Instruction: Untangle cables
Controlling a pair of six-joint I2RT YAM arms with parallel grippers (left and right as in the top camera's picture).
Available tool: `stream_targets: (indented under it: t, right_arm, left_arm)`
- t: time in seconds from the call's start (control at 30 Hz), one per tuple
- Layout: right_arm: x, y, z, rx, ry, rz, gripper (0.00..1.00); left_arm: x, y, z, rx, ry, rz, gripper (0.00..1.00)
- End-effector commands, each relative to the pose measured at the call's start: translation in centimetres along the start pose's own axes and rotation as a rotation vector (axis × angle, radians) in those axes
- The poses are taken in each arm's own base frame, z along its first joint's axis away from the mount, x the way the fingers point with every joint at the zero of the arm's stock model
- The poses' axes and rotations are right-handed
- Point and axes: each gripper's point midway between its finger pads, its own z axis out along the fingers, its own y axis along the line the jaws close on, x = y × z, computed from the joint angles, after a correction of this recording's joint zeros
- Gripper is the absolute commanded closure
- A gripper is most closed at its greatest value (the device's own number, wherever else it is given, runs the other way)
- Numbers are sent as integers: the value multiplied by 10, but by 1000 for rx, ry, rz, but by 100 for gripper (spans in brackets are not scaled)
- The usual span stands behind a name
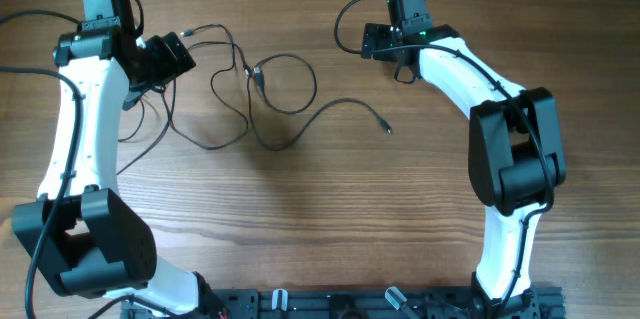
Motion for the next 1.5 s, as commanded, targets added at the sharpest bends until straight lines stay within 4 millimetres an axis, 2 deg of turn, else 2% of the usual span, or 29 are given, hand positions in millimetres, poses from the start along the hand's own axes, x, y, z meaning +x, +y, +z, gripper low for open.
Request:
stream_targets:
  t: [0.0, 0.2, 0.3, 0.4, 0.53, 0.7, 0.87, 1.0, 1.2, 1.4, 1.47]
  right_arm:
    - [6, -3, 8, 18, 12, -17, 0]
    - [6, -3, 8, 18, 12, -18, 0]
    - [6, -3, 8, 18, 12, -18, 0]
    - [6, -3, 8, 18, 12, -18, 0]
    - [6, -3, 8, 18, 12, -18, 0]
    - [6, -3, 8, 18, 12, -17, 0]
    - [6, -3, 8, 18, 12, -17, 0]
    - [6, -3, 8, 18, 12, -17, 0]
    - [6, -3, 8, 18, 12, -18, 0]
    - [6, -3, 8, 18, 12, -17, 0]
    - [6, -3, 8, 18, 12, -17, 1]
  left_arm:
    - [3, 1, -13, -5, -11, 3, 0]
    - [12, 2, -55, 21, -51, -19, 0]
    - [7, -13, -70, 93, -99, -64, 0]
    - [-5, -41, -80, 172, -192, -34, 0]
    - [-15, -79, -77, 268, -294, 29, 0]
    - [-5, -96, -46, 313, -331, 92, 0]
    - [16, -86, -8, 317, -336, 95, 0]
    - [29, -79, 8, 358, -405, 95, 0]
    - [53, -61, 9, 435, -550, 101, 0]
    - [98, -33, 8, 434, -634, 233, 0]
    - [116, -26, 7, 428, -651, 325, 0]
